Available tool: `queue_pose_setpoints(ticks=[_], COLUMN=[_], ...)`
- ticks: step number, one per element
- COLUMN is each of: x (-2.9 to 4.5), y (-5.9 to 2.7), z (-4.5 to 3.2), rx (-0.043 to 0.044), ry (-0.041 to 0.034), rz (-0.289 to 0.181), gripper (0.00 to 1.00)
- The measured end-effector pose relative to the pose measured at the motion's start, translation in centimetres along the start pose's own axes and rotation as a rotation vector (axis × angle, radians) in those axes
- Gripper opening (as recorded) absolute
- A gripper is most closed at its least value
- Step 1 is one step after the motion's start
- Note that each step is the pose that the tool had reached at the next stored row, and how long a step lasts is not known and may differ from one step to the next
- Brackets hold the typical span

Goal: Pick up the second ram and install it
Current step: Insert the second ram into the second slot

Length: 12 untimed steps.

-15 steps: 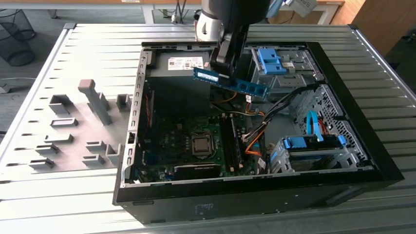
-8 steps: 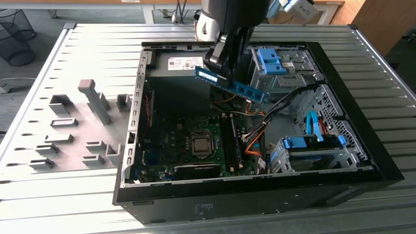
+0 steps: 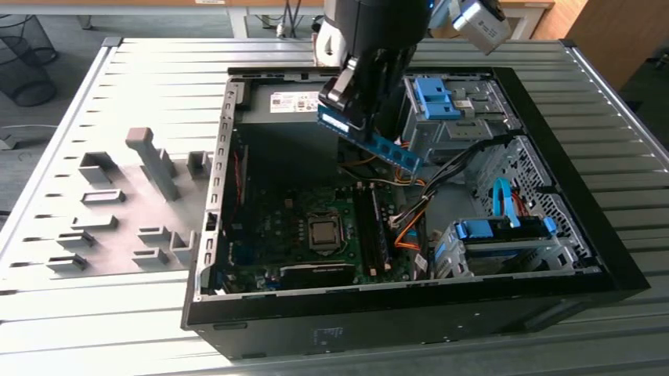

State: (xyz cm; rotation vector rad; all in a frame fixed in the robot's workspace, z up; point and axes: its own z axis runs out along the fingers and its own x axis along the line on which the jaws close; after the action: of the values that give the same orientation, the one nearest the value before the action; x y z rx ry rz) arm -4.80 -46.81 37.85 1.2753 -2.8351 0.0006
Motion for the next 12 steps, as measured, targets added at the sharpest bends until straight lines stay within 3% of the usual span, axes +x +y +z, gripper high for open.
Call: queue_pose_setpoints(ticks=[12], x=[-0.02], y=[-0.01], z=[0.69], rx=[-0.0057], ry=[-0.0021], rz=[0.213], gripper=[0.14])
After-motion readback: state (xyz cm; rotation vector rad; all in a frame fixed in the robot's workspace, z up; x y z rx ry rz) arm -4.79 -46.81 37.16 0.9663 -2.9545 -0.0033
